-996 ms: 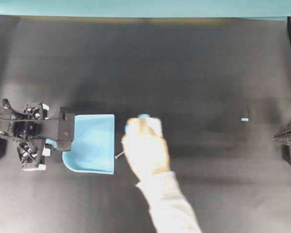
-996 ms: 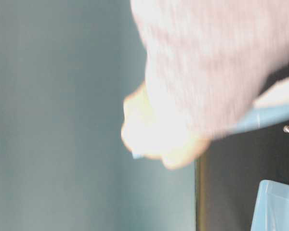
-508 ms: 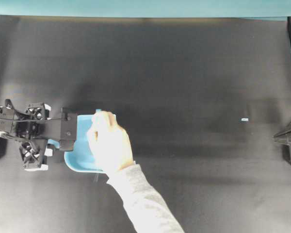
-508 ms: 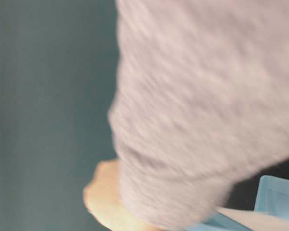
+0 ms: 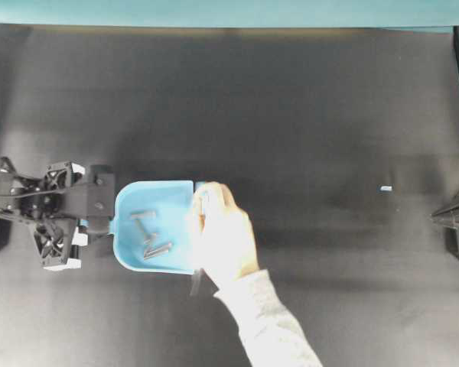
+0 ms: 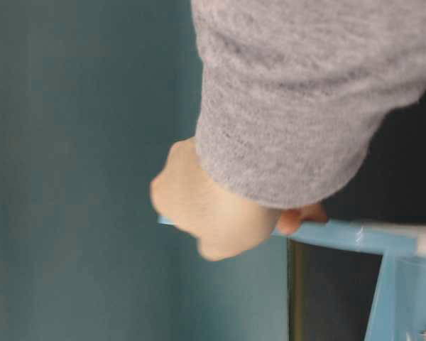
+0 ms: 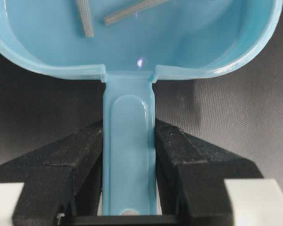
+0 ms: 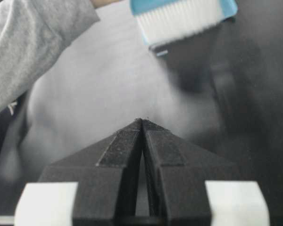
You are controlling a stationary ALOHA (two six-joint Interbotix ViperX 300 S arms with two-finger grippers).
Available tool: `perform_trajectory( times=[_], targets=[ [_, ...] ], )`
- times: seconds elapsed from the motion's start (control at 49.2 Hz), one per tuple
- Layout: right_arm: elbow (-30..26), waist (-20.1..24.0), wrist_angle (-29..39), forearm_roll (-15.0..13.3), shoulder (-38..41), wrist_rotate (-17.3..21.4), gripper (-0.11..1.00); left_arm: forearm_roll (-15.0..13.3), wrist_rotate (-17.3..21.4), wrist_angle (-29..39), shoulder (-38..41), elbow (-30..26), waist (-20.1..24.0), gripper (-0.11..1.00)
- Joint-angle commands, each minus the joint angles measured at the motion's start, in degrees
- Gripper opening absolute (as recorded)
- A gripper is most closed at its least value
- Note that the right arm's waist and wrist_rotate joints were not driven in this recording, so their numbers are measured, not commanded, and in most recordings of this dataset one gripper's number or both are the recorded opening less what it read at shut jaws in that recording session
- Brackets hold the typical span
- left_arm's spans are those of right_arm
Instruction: Hold the dustpan with the left arm, while a human hand uses a hand brush to gather screws into the dustpan.
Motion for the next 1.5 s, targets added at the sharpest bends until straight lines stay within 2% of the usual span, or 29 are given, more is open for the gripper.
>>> perform_trajectory(
  times=[0.0,0.183,0.305,0.528,1.036,1.321,1.483],
  targets=[
    [-0.88,0.00,-0.26,-0.09,0.35,0.00,0.00,0.18,-0.79,-5.19,-1.85,0.70,0.26,0.28],
    [-0.88,0.00,-0.26,-0.09,0.26,0.00,0.00,0.18,-2.90,-17.75,-6.24,4.92,1.05,0.28],
    [-0.88,0.00,-0.26,-0.09,0.26,0.00,0.00,0.18,-3.34,-22.68,-10.20,8.17,1.93,0.28],
    [-0.88,0.00,-0.26,-0.09,0.35,0.00,0.00,0.18,-3.60,-21.01,-11.43,10.11,2.29,0.28],
    [-0.88,0.00,-0.26,-0.09,0.26,0.00,0.00,0.18,-2.20,-19.95,5.45,4.83,1.05,0.28],
    [-0.88,0.00,-0.26,-0.09,0.26,0.00,0.00,0.18,-4.22,-28.12,9.05,5.45,1.32,0.28],
    [-0.88,0.00,-0.26,-0.09,0.26,0.00,0.00,0.18,-4.31,-28.48,8.61,6.86,1.05,0.28]
  ],
)
